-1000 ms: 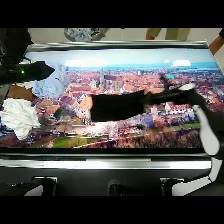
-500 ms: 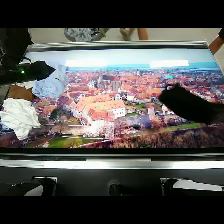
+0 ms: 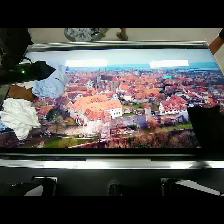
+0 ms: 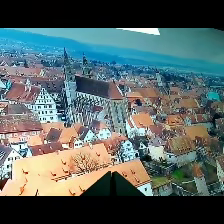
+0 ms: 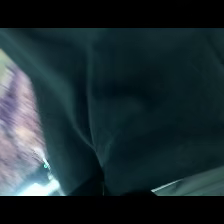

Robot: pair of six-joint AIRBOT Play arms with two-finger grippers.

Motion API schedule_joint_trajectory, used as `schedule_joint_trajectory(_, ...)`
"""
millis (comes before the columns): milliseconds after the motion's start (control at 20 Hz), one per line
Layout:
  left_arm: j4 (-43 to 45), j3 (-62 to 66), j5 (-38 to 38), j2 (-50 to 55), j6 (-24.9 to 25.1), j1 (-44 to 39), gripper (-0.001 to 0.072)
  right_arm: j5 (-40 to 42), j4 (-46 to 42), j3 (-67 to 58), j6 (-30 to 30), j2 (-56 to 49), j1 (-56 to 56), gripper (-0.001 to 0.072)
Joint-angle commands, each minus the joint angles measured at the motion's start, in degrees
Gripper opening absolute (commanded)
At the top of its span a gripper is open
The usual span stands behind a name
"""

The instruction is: Fold the shirts.

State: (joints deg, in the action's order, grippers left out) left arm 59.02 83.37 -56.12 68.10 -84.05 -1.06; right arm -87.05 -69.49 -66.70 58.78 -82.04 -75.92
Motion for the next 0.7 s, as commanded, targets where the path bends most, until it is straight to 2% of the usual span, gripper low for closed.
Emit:
schedule_joint_trajectory(0,0.0,0.0,0.0,0.1,0.0,-0.6,0.0028,2.2,-4.9,7.1,0.6,2.2,-1.2,0.004)
schedule_joint_trajectory(100,0.0,0.0,0.0,0.2,0.0,-1.1,0.0028,2.1,-5.2,7.1,0.6,2.2,-1.2,0.0041)
schedule_joint_trajectory(150,0.0,0.0,0.0,0.2,0.0,-1.2,0.0028,2.1,-5.3,7.0,0.6,2.2,-1.2,0.0082)
schedule_joint_trajectory(250,-0.4,0.0,-0.2,0.1,-0.7,-1.2,0.0028,1.9,-5.2,5.7,-1.7,2.6,-1.2,0.0645)
schedule_joint_trajectory(300,-1.9,0.3,-0.2,-0.1,-2.4,-1.2,0.0028,1.9,-4.0,3.3,-1.8,3.3,-1.2,0.0673)
schedule_joint_trajectory(350,-3.7,0.9,0.1,-0.2,-1.7,-1.2,0.0028,2.6,-0.9,0.2,-1.8,4.3,-1.0,0.0668)
schedule_joint_trajectory(450,-2.8,4.0,1.2,-0.3,1.1,-1.8,0.0027,10.9,6.9,-8.7,-3.0,7.2,1.9,0.0668)
schedule_joint_trajectory(550,9.1,8.9,2.6,0.5,-0.2,-3.8,0.0025,22.9,8.4,-19.1,-7.1,9.7,10.6,0.0667)
schedule_joint_trajectory(650,30.9,13.8,0.0,3.3,-8.9,-6.7,0.0024,32.5,6.2,-25.9,-10.4,11.2,24.0,0.0664)
